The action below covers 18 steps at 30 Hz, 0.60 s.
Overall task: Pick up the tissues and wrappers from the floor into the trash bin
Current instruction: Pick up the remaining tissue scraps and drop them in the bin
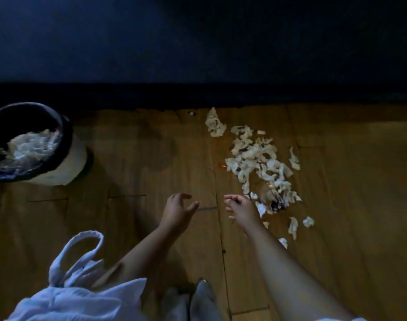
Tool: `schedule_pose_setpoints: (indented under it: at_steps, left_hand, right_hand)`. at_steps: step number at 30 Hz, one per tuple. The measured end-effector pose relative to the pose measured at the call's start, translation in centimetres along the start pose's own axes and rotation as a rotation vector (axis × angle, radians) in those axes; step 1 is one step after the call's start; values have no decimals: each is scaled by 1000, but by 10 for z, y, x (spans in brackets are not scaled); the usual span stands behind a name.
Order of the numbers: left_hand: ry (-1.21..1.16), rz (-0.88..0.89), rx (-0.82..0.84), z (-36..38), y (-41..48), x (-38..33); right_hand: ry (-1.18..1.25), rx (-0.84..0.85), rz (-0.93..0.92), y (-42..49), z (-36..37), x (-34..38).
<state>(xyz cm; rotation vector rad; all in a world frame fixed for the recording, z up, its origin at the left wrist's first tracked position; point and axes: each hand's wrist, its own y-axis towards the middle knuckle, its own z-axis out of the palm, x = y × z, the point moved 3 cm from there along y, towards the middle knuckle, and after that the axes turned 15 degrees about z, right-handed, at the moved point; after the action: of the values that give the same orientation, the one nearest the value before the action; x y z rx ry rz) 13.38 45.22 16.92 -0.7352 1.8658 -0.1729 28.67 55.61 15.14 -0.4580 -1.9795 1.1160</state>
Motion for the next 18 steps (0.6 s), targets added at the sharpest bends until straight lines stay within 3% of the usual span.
schedule_pose_setpoints:
  at_steps: [8, 18]
  left_hand:
    - [110, 54, 130, 68, -9, -2]
    - [91, -65, 130, 171, -25, -4]
  right_hand:
    - [168, -116, 94, 8, -73, -76]
    - [94, -97, 151, 46, -143, -138]
